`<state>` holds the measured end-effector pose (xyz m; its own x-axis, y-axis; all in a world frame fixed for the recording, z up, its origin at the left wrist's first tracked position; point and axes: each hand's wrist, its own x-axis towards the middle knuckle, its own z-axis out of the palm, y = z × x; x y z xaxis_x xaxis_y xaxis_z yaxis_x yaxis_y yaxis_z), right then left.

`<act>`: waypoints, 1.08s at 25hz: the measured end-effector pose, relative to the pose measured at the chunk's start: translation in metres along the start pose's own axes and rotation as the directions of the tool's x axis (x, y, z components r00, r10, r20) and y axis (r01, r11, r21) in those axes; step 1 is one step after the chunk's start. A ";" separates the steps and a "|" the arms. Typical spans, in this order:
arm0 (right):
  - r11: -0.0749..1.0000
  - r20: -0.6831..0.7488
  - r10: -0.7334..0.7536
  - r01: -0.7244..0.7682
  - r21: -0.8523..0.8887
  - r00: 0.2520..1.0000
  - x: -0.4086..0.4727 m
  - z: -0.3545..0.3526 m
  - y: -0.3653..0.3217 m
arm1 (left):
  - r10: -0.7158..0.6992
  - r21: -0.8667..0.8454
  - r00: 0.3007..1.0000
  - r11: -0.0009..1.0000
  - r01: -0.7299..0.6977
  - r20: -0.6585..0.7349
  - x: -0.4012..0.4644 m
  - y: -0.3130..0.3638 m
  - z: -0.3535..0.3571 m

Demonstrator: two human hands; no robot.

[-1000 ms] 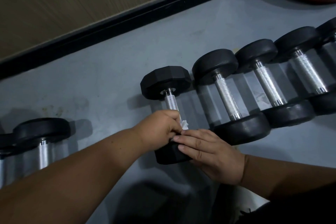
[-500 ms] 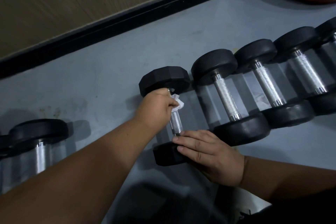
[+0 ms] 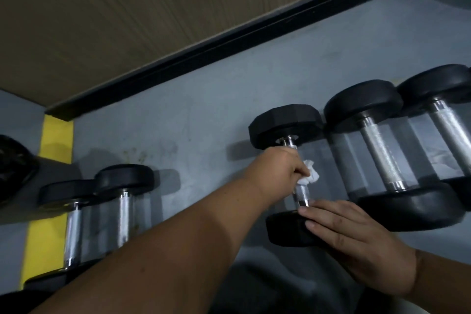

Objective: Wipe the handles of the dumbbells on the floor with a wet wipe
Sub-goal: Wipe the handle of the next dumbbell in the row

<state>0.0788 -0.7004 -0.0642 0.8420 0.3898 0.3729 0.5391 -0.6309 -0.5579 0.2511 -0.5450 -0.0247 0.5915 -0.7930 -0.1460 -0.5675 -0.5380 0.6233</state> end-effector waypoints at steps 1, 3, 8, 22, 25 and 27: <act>1.000 -0.001 -0.007 0.007 -0.008 1.000 0.001 0.000 -0.001 | -0.044 -0.011 0.998 0.999 0.044 -0.045 0.004 -0.004 -0.001; 1.000 0.008 0.000 0.000 0.018 1.000 0.003 0.000 -0.001 | -0.092 -0.025 0.989 0.996 0.089 -0.113 0.010 -0.009 -0.003; 1.000 -0.027 -0.006 0.007 0.018 1.000 0.004 0.008 0.001 | -0.003 -0.071 0.997 0.997 -0.002 -0.079 -0.018 -0.010 0.008; 0.945 0.101 0.318 -0.323 0.045 0.943 -0.004 -0.003 -0.008 | -0.028 -0.090 0.998 0.996 0.022 -0.064 0.010 -0.020 -0.008; 0.946 0.043 0.324 -0.324 0.002 0.945 0.002 0.002 -0.006 | -0.056 -0.083 0.993 0.995 0.047 -0.109 0.013 -0.023 -0.009; 0.952 0.125 0.294 -0.302 0.053 0.948 -0.001 -0.006 -0.004 | -0.046 -0.064 0.989 0.997 0.038 -0.143 0.008 -0.021 -0.003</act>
<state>0.0754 -0.7018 -0.0579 0.9586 0.2677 0.0973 0.2600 -0.6825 -0.6831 0.2697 -0.5391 -0.0370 0.6928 -0.7183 -0.0637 -0.5069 -0.5479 0.6654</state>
